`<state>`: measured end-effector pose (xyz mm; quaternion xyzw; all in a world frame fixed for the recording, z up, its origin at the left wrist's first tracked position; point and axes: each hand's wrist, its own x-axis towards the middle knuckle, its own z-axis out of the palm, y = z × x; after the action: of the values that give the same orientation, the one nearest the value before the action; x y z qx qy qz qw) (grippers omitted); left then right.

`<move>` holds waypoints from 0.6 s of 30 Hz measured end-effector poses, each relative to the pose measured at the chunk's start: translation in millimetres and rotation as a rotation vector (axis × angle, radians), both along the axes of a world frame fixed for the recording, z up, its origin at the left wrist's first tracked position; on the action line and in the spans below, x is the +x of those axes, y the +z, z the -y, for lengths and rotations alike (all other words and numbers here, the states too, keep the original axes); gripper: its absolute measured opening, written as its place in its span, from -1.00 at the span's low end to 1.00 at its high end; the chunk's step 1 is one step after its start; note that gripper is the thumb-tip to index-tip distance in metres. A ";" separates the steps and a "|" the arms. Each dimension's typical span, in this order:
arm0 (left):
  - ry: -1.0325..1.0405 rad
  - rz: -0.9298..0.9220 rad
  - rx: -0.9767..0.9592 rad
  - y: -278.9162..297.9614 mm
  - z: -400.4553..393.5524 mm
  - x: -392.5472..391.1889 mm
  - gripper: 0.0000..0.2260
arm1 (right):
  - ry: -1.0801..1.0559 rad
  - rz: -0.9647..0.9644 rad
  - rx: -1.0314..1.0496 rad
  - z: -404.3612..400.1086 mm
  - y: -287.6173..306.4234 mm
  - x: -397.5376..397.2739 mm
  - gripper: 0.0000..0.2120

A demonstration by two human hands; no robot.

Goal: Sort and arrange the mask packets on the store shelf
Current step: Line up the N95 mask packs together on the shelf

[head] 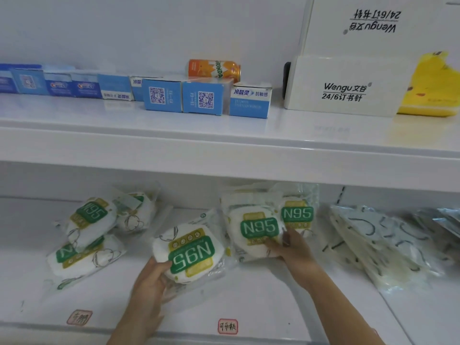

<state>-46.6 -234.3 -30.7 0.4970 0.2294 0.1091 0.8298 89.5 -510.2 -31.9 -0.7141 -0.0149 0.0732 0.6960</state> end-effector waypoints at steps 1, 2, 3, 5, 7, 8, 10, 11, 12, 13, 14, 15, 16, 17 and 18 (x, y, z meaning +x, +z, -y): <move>-0.003 0.003 -0.002 0.5 1.9 -0.1 -0.71 | -0.026 0.012 0.002 -3.3 0.0 3.2 -0.68; -0.003 0.006 -0.007 0.8 2.9 0.4 -0.71 | -0.049 0.031 -0.023 -7.7 -0.9 8.5 -0.68; -0.003 0.011 -0.018 0.9 3.4 0.7 -0.70 | -0.064 0.055 -0.056 -13.1 -1.4 13.1 -0.70; -0.010 0.033 -0.060 -0.1 2.2 1.7 -0.64 | -0.119 0.117 -0.211 -24.8 1.8 17.9 -0.66; -0.029 0.071 -0.145 -2.7 -1.2 2.9 -0.53 | -0.222 0.175 -0.432 -33.8 0.2 20.6 -0.50; -0.037 0.087 -0.184 -3.0 -2.7 2.7 -0.50 | -0.269 0.191 -0.493 -37.0 0.0 17.5 -0.43; -0.055 0.114 -0.226 -2.3 -4.3 2.1 -0.48 | -0.374 0.231 -0.552 -41.8 -2.6 5.5 -0.37; -0.060 0.125 -0.227 -2.5 -4.2 2.5 -0.50 | -0.426 0.269 -0.542 -43.6 -1.3 -5.8 -0.40; -0.067 0.136 -0.226 -2.9 -3.1 2.3 -0.52 | -0.465 0.312 -0.477 -45.1 -1.3 -18.4 -0.48; -0.079 0.147 -0.221 -2.8 0.3 2.4 -0.54 | -0.471 0.348 -0.354 -47.9 2.6 -35.6 -0.61; -0.097 0.158 -0.219 -1.7 6.1 2.7 -0.54 | -0.429 0.341 -0.207 -53.9 7.8 -55.3 -0.73; -0.123 0.168 -0.220 0.1 13.5 3.0 -0.53 | -0.337 0.298 -0.076 -61.8 10.8 -74.8 -0.81; -0.159 0.178 -0.221 2.3 22.0 3.1 -0.52 | -0.223 0.245 0.031 -70.1 10.2 -91.2 -0.81; -0.205 0.186 -0.222 5.6 30.4 3.2 -0.52 | -0.135 0.189 0.119 -77.7 7.2 -104.4 -0.77; -0.254 0.191 -0.223 9.2 37.0 2.6 -0.54 | -0.098 0.152 0.187 -83.2 4.2 -113.0 -0.73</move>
<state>-44.0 -271.3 -21.6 0.4142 0.0957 0.0243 0.9048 -23.5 -427.0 -27.6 -0.6496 -0.0395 -0.0168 0.7590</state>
